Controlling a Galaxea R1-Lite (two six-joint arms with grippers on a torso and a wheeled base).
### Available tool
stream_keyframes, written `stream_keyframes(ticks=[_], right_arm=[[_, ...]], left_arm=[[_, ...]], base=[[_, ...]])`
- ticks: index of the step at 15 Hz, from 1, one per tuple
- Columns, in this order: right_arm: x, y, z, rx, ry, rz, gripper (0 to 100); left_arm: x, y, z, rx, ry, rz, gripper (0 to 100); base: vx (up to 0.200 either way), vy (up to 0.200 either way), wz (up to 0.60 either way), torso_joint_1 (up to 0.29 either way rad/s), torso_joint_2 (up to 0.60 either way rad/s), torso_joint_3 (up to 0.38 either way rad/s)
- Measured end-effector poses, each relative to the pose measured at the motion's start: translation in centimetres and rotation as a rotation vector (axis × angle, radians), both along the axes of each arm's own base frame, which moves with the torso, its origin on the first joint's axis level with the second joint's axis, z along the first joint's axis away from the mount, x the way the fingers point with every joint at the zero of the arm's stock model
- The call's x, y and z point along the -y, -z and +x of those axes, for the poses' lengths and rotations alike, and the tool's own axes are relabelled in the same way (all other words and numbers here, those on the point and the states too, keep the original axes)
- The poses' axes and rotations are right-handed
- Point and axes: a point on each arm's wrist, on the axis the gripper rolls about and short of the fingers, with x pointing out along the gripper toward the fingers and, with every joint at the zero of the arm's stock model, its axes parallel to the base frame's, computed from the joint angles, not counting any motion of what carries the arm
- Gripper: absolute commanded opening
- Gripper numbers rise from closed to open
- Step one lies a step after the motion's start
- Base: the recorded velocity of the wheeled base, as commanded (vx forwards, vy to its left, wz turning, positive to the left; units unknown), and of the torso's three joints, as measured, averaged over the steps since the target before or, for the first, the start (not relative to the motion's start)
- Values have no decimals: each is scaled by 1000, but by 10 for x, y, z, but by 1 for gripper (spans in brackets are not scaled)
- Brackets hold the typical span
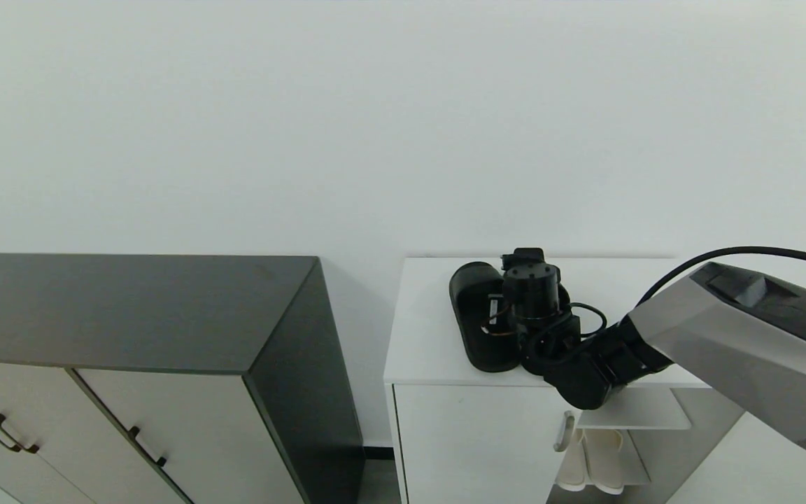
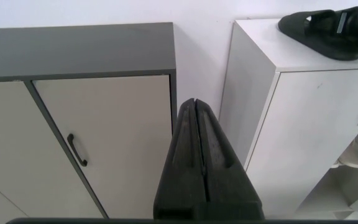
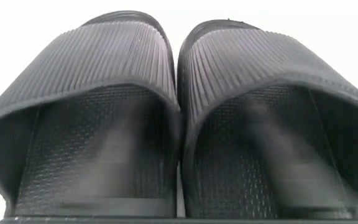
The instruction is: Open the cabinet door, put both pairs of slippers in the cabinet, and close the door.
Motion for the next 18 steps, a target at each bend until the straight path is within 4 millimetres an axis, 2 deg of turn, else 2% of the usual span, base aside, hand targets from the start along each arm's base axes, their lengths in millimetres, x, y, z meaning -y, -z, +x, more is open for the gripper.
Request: stream_keyframes(ticks=[7,9,11,14,18], right_arm=[[-1,1,-2,-5,-2,-5,0],[-1,0,-11,-16,-17,-10,0],[-3,-4,-27,-35,-71,-16,0],[-4,-19,-62,-59,-204,-8,0],[9,-31,-116,-70,-369,14,0]], left_arm=[[0,0,0,0,0,0,0],[0,0,0,0,0,0,0],[0,0,0,0,0,0,0],[0,0,0,0,3,1,0],[0,0,0,0,3,1,0]], base=[[0,0,0,0,0,0],[0,0,0,0,0,0],[0,0,0,0,0,0],[0,0,0,0,0,0],[0,0,0,0,0,0]])
